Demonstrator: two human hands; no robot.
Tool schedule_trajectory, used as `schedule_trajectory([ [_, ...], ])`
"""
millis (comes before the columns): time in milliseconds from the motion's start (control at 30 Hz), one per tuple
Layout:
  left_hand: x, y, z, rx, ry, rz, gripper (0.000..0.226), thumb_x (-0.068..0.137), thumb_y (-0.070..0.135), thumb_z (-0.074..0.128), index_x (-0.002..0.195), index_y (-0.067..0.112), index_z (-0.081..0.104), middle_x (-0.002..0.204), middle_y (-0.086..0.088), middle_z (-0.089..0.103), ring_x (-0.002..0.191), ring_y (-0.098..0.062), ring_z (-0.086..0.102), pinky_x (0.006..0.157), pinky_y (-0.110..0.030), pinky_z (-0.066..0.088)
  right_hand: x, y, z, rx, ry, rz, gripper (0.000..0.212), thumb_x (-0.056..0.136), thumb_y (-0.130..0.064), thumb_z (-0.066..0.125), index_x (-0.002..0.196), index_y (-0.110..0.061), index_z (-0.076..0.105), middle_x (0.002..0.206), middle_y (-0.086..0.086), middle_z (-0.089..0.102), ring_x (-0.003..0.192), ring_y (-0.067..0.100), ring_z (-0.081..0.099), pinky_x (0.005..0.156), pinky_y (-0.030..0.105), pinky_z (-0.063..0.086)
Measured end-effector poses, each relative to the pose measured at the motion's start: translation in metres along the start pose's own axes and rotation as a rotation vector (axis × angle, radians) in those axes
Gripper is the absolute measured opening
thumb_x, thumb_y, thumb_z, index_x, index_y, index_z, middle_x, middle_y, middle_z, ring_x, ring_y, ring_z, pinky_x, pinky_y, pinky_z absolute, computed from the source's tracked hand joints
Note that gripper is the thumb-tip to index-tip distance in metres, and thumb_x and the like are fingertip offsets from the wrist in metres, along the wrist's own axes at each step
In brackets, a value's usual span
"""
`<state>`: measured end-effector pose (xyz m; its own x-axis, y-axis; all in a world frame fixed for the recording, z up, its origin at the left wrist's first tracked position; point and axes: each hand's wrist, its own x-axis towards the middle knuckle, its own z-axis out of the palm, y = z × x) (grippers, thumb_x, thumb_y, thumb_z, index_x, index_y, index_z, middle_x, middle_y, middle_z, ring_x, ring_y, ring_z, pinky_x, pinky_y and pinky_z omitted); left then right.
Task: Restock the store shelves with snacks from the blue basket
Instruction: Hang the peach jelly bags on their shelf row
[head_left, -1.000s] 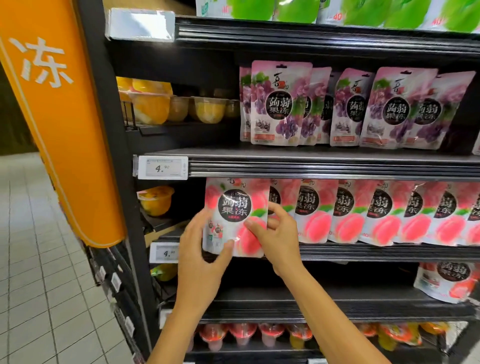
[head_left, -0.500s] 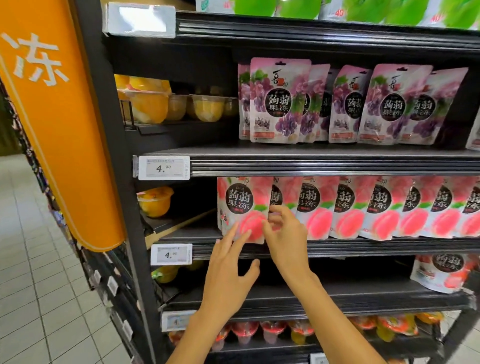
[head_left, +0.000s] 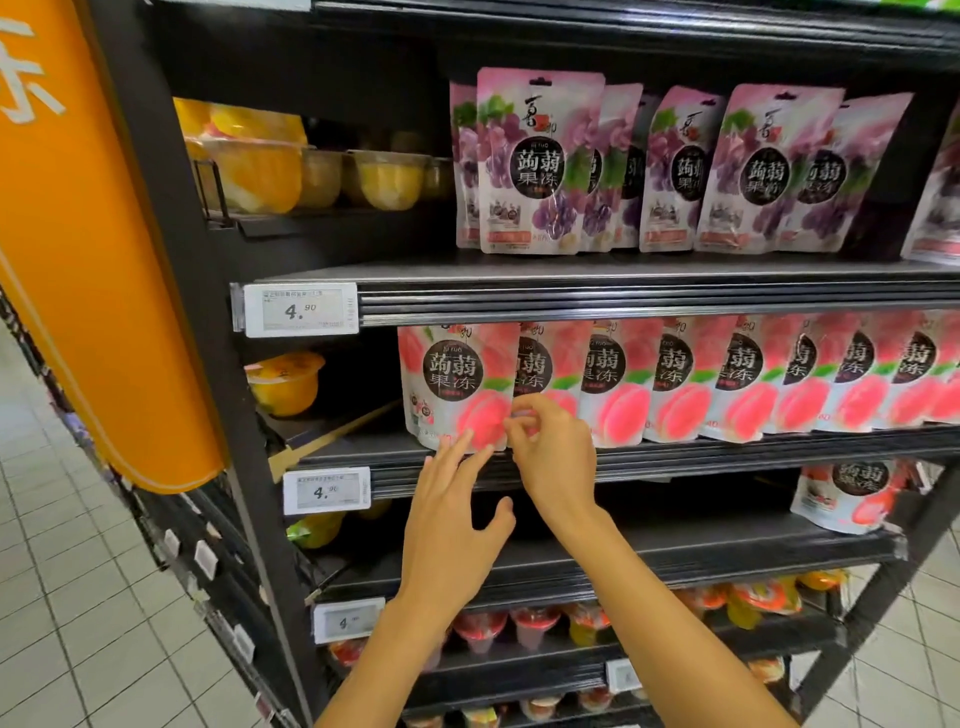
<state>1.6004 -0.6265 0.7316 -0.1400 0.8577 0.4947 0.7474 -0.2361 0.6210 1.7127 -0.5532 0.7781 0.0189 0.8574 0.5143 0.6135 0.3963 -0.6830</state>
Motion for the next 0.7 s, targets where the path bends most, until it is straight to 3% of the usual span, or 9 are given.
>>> schedule_trajectory([
  [100, 0.0, 0.0, 0.001, 0.074, 0.023, 0.053, 0.054, 0.089, 0.042, 0.06, 0.141, 0.035, 0.046, 0.152, 0.025, 0.022, 0.134, 0.022, -0.011, 0.124, -0.032, 0.0, -0.004, 0.004, 0.0, 0.03, 0.033, 0.025, 0.014, 0.091, -0.025, 0.067, 0.105, -0.027, 0.068, 0.085, -0.012, 0.072, 0.073, 0.004, 0.064, 0.069, 0.032, 0.056],
  [233, 0.001, 0.005, 0.002, 0.141, 0.067, 0.112, 0.051, 0.087, 0.04, 0.062, 0.136, 0.027, 0.054, 0.154, 0.009, 0.036, 0.144, 0.002, 0.019, 0.122, -0.032, -0.011, -0.006, 0.007, -0.003, 0.091, 0.053, 0.052, 0.016, 0.09, -0.03, 0.07, 0.104, -0.022, 0.067, 0.081, -0.007, 0.072, 0.072, 0.01, 0.068, 0.071, 0.04, 0.058],
  [300, 0.001, 0.004, 0.001, 0.107, 0.086, 0.111, 0.048, 0.087, 0.036, 0.064, 0.133, 0.027, 0.056, 0.152, 0.009, 0.039, 0.143, 0.001, 0.021, 0.123, -0.034, -0.01, -0.007, 0.01, -0.004, 0.115, 0.062, 0.069, 0.014, 0.089, -0.03, 0.071, 0.099, -0.022, 0.067, 0.077, -0.008, 0.071, 0.071, 0.012, 0.068, 0.071, 0.042, 0.058],
  [500, 0.0, 0.0, 0.004, -0.004, 0.157, 0.123, 0.036, 0.087, 0.025, 0.066, 0.123, 0.025, 0.061, 0.143, 0.018, 0.041, 0.134, 0.023, 0.007, 0.124, -0.039, 0.002, -0.024, 0.024, -0.01, 0.155, 0.105, 0.092, 0.019, 0.088, -0.041, 0.07, 0.099, -0.025, 0.068, 0.074, -0.013, 0.07, 0.066, 0.003, 0.067, 0.068, 0.037, 0.057],
  [600, -0.013, 0.0, 0.012, -0.086, 0.183, 0.134, 0.025, 0.089, 0.025, 0.06, 0.114, 0.025, 0.064, 0.136, 0.015, 0.052, 0.13, 0.012, 0.032, 0.12, -0.025, 0.016, -0.045, 0.041, -0.015, 0.24, 0.094, 0.159, 0.019, 0.094, -0.041, 0.062, 0.096, -0.024, 0.069, 0.073, -0.01, 0.072, 0.066, 0.004, 0.068, 0.066, 0.034, 0.057],
  [700, -0.037, -0.005, 0.03, -0.209, 0.106, 0.097, 0.019, 0.091, 0.027, 0.052, 0.106, 0.026, 0.064, 0.113, 0.016, 0.061, 0.109, 0.0, 0.051, 0.099, -0.019, 0.037, -0.079, 0.074, -0.024, 0.323, 0.087, 0.241, 0.021, 0.099, -0.032, 0.056, 0.096, -0.018, 0.07, 0.07, -0.003, 0.072, 0.058, 0.005, 0.065, 0.056, 0.017, 0.05],
])
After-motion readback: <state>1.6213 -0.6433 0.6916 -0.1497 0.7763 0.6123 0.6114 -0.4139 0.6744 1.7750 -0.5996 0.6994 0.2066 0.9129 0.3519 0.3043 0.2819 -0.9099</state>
